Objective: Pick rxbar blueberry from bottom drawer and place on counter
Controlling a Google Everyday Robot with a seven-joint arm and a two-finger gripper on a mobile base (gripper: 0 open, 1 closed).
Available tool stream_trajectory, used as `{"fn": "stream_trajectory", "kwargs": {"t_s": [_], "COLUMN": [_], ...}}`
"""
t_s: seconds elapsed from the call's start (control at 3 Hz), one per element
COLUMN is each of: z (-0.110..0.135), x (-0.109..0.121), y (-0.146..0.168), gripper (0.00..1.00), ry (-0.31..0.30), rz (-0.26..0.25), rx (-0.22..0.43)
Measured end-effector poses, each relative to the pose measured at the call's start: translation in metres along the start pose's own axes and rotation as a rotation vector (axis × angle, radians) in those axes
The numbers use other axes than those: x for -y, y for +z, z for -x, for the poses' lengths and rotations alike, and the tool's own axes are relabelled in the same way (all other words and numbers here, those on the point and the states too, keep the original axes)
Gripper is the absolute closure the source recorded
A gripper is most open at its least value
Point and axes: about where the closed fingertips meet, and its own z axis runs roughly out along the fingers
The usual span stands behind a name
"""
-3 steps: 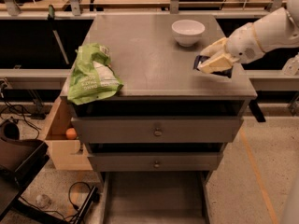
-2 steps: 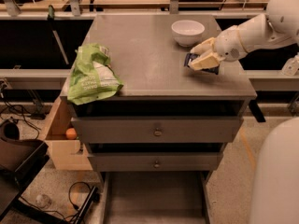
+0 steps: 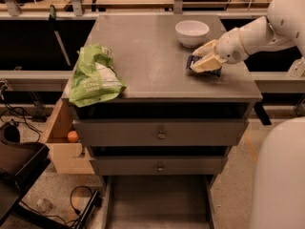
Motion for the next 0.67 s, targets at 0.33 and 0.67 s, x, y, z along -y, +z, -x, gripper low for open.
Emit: {"fn": "stream_trajectory", "kwargs": {"t_s": [0.33, 0.67], "z": [0.0002, 0.0004], "x": [-0.0004, -0.0007], "y": [0.0035, 0.0069], "gripper": [0.36, 0.13], "ry": [0.000, 0.000], "rz": [0.005, 0.010], "rx": [0.001, 0.002]}}
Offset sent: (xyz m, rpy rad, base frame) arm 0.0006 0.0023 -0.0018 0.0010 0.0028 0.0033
